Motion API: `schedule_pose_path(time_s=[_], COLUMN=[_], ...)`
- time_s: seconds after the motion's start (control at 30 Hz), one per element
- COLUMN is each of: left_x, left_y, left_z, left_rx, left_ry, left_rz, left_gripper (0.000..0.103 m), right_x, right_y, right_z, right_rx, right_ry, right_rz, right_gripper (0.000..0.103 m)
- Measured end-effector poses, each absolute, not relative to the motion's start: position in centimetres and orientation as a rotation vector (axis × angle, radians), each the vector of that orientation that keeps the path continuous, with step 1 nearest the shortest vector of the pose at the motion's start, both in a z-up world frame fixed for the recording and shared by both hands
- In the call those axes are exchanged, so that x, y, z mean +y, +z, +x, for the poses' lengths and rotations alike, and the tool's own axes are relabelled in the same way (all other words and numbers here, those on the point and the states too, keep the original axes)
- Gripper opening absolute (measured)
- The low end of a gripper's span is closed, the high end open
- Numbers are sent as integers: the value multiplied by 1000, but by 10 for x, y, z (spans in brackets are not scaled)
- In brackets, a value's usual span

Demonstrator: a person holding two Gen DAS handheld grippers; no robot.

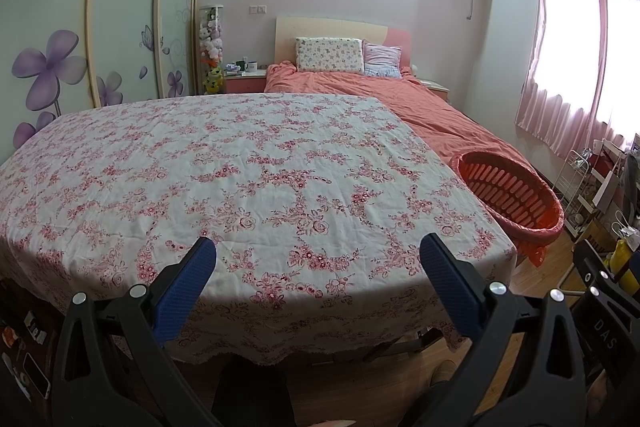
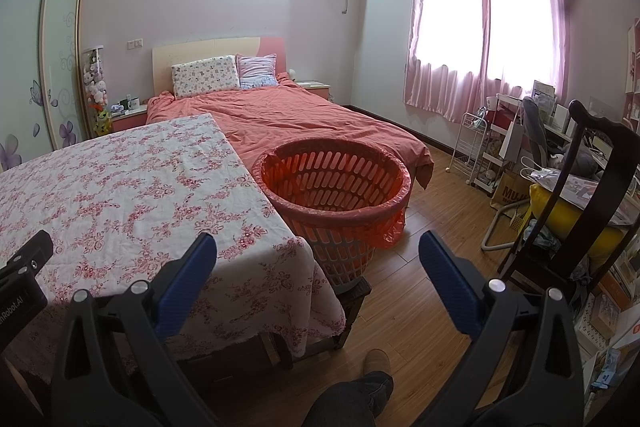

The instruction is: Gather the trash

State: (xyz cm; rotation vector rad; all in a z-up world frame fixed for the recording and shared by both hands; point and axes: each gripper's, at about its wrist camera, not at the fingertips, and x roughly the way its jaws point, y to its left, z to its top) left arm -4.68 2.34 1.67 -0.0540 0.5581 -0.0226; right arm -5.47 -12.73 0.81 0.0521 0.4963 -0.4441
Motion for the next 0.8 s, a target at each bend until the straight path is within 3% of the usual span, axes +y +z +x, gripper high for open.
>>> schedule_pose_path(time_s=[0.8], left_x=[24], left_y=[15], left_z=[-48], left_rx=[559], left_ry=[-18], left_rz=[-53], left_gripper=[100], right_x=[-128], right_y=[8], right_z=[-55], right_rx=[497], right_ry=[-444], right_rz=[54], right_gripper=[99])
